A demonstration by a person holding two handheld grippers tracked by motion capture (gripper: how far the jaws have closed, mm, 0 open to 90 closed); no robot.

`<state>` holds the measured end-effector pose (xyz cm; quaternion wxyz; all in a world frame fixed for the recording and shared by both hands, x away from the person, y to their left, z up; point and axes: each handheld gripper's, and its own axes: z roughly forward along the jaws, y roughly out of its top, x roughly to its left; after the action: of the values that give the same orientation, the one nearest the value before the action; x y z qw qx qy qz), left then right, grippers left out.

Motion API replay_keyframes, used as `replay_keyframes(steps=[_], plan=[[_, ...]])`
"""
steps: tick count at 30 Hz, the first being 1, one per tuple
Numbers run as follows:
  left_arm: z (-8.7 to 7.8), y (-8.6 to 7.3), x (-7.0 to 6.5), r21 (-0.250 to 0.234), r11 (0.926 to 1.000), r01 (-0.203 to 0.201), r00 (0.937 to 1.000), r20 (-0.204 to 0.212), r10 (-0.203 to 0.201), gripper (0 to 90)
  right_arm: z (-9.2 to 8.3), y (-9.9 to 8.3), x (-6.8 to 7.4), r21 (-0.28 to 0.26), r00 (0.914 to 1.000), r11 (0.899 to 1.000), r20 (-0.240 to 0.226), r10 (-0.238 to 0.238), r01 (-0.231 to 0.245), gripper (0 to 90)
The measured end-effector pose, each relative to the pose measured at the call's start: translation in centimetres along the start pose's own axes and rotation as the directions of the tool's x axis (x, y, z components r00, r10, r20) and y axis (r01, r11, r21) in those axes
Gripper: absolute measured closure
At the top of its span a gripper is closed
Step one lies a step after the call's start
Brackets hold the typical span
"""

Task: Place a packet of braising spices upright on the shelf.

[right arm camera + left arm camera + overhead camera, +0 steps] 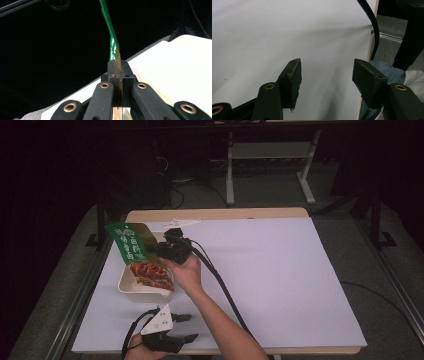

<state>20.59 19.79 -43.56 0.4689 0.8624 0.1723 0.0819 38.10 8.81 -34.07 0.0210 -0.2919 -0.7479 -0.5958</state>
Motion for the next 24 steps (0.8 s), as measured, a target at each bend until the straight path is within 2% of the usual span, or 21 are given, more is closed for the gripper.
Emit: replay_keyframes(steps=[2,9,12,13,14,16,17,20,21,24], plan=[[-0.1,0.0,0.0,-0.002,1.0000,0.001,1.0000,-0.005,-0.001,39.5,0.0,-0.9,-0.5,-0.011,0.9995,1.000,0.030,0.005,-0.005,89.5],[0.0,0.0,0.0,-0.005,1.0000,0.000,1.0000,-0.007,0.000,39.6,-0.4,-1.6,-1.0,-0.029,0.9998,1.000,0.015,-0.012,0.013,89.0],[0.0,0.0,0.0,-0.004,1.0000,0.002,1.0000,-0.009,-0.002,39.5,-0.7,-1.7,-1.0,-0.002,0.9984,0.998,0.006,-0.056,0.056,88.4],[0.0,0.0,0.0,-0.004,1.0000,0.002,1.0000,-0.009,-0.002,39.4,-0.7,-1.7,-1.0,-0.002,0.9984,0.998,0.006,-0.056,0.056,88.4],[0.0,0.0,0.0,-0.005,1.0000,0.000,1.0000,-0.009,0.000,39.4,-0.8,-1.6,-0.9,0.015,0.9964,0.996,0.002,-0.085,0.085,88.2],[0.0,0.0,0.0,-0.005,1.0000,-0.001,1.0000,-0.009,0.001,39.4,-0.9,-1.6,-0.8,0.021,0.9955,0.995,0.004,-0.095,0.095,88.0],[0.0,0.0,0.0,-0.005,1.0000,0.003,1.0000,-0.009,-0.003,39.4,-1.0,-1.6,-0.7,0.042,0.9925,0.992,-0.007,-0.122,0.123,87.5],[0.0,0.0,0.0,-0.001,1.0000,0.001,1.0000,-0.008,-0.001,39.4,-1.1,-1.6,-0.6,0.059,0.9901,0.988,-0.018,-0.139,0.140,87.3],[0.1,0.0,0.0,0.004,1.0000,-0.002,1.0000,-0.007,0.002,39.4,-1.2,-1.6,-0.4,0.076,0.9871,0.984,-0.021,-0.159,0.160,87.7],[0.1,0.1,-0.1,0.004,1.0000,-0.005,1.0000,-0.005,0.005,39.4,-1.2,-1.6,-0.4,0.090,0.9858,0.982,-0.028,-0.165,0.167,88.1]])
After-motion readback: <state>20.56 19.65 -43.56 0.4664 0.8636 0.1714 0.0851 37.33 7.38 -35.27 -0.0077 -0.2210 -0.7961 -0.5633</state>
